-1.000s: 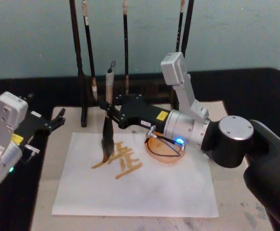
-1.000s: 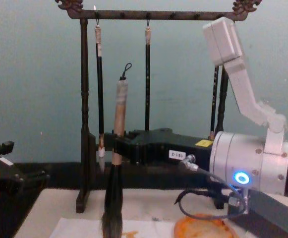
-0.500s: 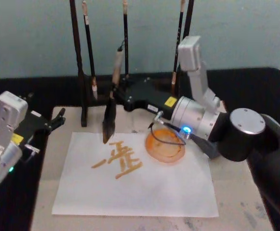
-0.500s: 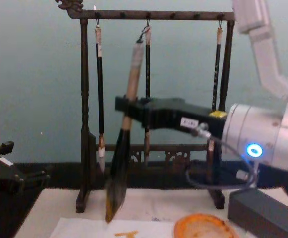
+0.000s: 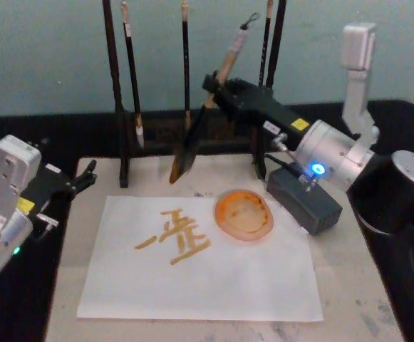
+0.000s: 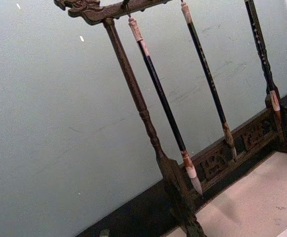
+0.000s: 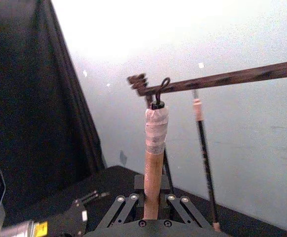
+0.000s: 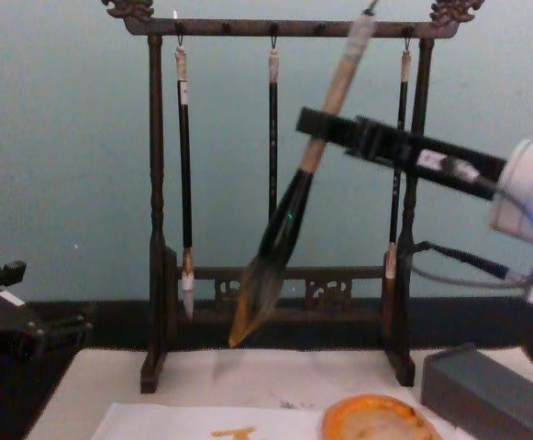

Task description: Pick up the brush from the inkstone, write on the paper, then place the brush back to its original position.

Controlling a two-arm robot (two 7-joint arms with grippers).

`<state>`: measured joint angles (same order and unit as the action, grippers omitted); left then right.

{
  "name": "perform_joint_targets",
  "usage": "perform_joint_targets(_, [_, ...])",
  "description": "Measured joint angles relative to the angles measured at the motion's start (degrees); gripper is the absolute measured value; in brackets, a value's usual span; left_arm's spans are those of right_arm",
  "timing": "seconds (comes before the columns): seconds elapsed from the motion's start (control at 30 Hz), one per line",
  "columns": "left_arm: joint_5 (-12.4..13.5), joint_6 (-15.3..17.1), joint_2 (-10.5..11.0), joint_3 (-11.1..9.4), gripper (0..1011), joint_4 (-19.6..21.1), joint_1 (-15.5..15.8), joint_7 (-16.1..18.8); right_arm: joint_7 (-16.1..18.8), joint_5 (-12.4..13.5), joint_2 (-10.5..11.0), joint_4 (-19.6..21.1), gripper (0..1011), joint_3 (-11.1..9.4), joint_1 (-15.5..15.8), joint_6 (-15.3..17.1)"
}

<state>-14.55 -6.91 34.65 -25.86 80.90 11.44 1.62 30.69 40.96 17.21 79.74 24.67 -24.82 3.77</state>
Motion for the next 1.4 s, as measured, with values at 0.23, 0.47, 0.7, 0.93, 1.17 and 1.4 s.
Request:
perform_joint_targets(0.23, [0.0, 0.0, 0.0, 0.0, 1010, 0.0, 0.0, 0.0, -2.2, 4.8, 1.7, 2.7, 174, -2.5, 2.5, 2.8])
perform_joint_targets(0.47, [0.0, 0.0, 0.0, 0.0, 1009, 0.0, 0.0, 0.0, -6.1, 10.1, 3.5, 5.1, 174, -5.7, 6.2, 5.6])
perform_joint_targets(0.7, [0.0, 0.0, 0.0, 0.0, 1010, 0.0, 0.0, 0.0, -10.3, 16.6, 3.6, 5.7, 174, -9.2, 9.5, 8.4])
perform_joint_targets(0.93, [0.0, 0.0, 0.0, 0.0, 1010, 0.0, 0.0, 0.0, -14.3, 22.8, 2.7, 5.0, 174, -12.1, 11.8, 10.4])
perform_joint_targets(1.17, [0.0, 0.0, 0.0, 0.0, 1010, 0.0, 0.0, 0.0, -17.1, 25.6, 2.1, 4.0, 174, -13.0, 13.3, 10.3])
perform_joint_targets(1.4, [0.0, 0.0, 0.0, 0.0, 1010, 0.0, 0.0, 0.0, -18.9, 26.8, 1.9, 2.5, 174, -12.8, 13.7, 9.2])
